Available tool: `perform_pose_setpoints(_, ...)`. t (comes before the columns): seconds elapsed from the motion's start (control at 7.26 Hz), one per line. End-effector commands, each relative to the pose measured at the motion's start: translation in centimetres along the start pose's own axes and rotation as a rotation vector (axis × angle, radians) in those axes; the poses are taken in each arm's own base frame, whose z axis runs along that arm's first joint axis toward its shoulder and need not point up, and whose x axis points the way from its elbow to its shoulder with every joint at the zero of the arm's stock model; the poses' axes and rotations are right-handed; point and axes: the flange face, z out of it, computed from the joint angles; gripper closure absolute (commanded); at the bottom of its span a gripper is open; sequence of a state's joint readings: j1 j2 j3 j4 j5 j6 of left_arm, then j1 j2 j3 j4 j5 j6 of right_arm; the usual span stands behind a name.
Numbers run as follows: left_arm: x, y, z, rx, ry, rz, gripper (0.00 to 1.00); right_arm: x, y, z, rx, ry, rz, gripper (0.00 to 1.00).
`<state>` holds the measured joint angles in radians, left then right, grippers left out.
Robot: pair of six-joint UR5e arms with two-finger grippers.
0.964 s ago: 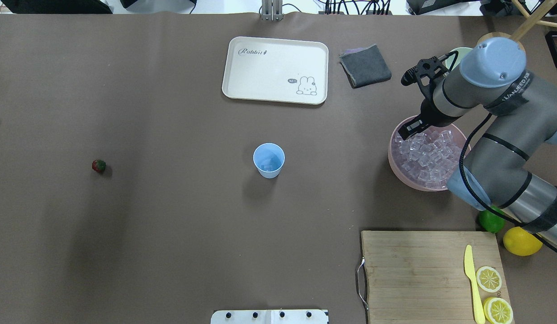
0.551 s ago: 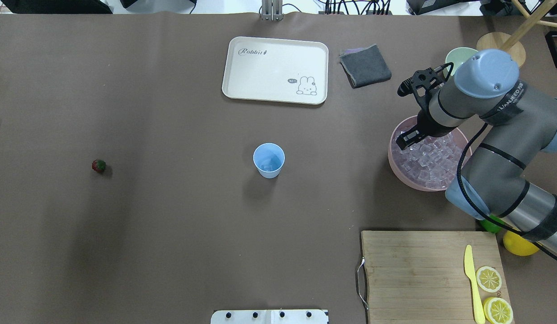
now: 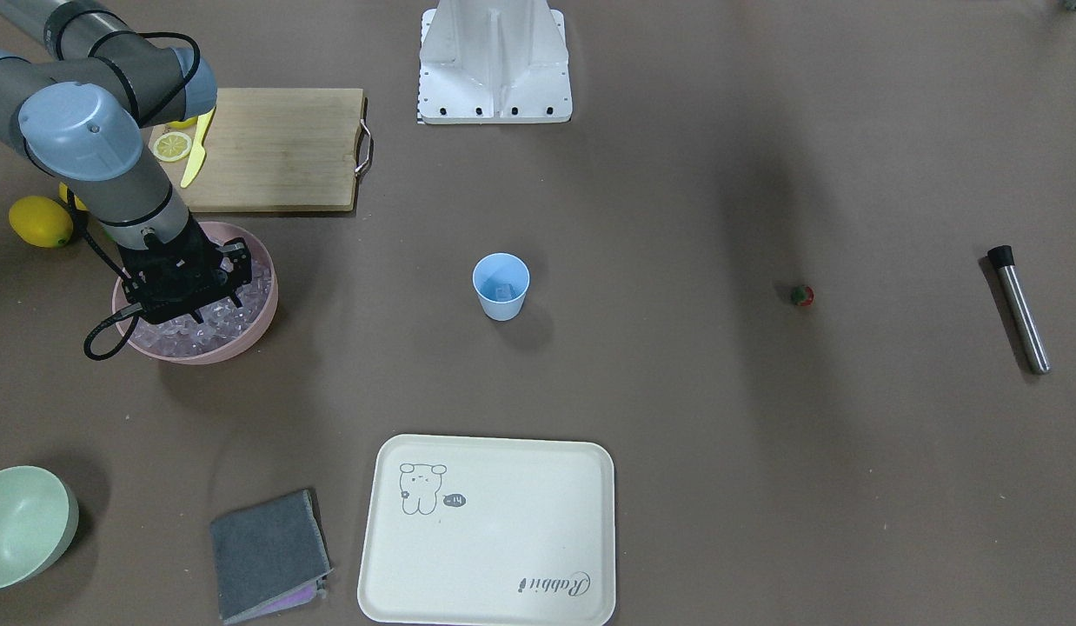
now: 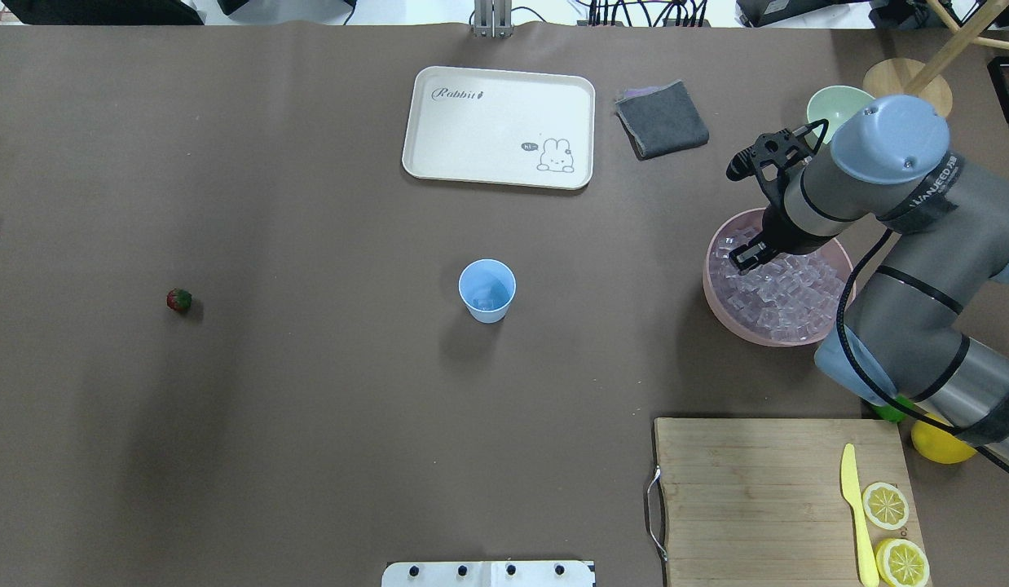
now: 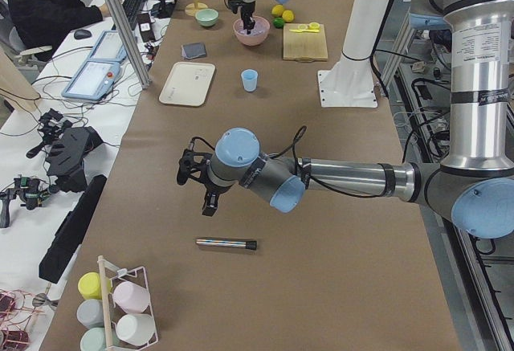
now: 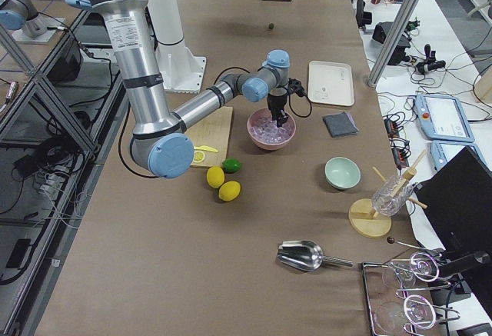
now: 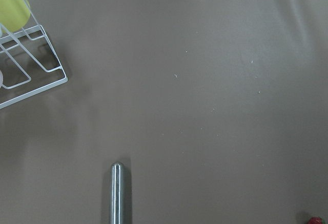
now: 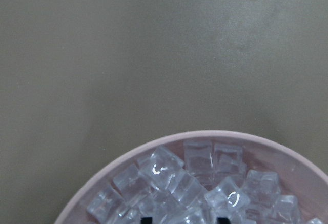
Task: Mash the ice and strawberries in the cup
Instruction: 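Carry the second ice cube to the blue cup and drop it in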
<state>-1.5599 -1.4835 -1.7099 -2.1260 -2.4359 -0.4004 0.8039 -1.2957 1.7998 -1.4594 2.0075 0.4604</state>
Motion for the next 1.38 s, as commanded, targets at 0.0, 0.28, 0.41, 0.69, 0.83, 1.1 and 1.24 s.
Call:
perform_pose_setpoints(0.0,0.0,0.0,0.0,0.000,0.000,0.000,0.01,0.1,0.1,0.3,-0.005,0.001,0.002,0.68)
perform_pose_setpoints(0.28,0.1,-0.1,0.0,0.002,0.001,0.003,0.01,0.1,0.1,0.3,-0.007,0.000,0.001,0.69)
perform_pose_setpoints(0.41,0.1,-0.1,0.0,0.002,0.001,0.003,0.01,-0.3,0.0,-0.6,0.007,-0.011,-0.004,0.70)
perform_pose_setpoints(0.69,0.1,-0.1,0.0,0.002,0.001,0.003,0.01,1.2,-0.7,-5.8,0.050,-0.109,0.026,0.72)
perform_pose_setpoints(0.83,0.1,-0.1,-0.1,0.003,0.001,0.004,0.01,0.2,-1.3,-6.8,0.064,-0.128,0.069,0.73)
perform_pose_setpoints(1.1,0.5,-0.1,-0.4,0.007,0.005,0.010,0.01,-6.3,-4.4,-7.7,0.090,-0.173,0.180,0.73)
perform_pose_setpoints(1.24,0.6,-0.2,-0.4,0.009,0.004,0.011,0.01,-10.4,-5.4,-7.4,0.102,-0.178,0.223,0.73)
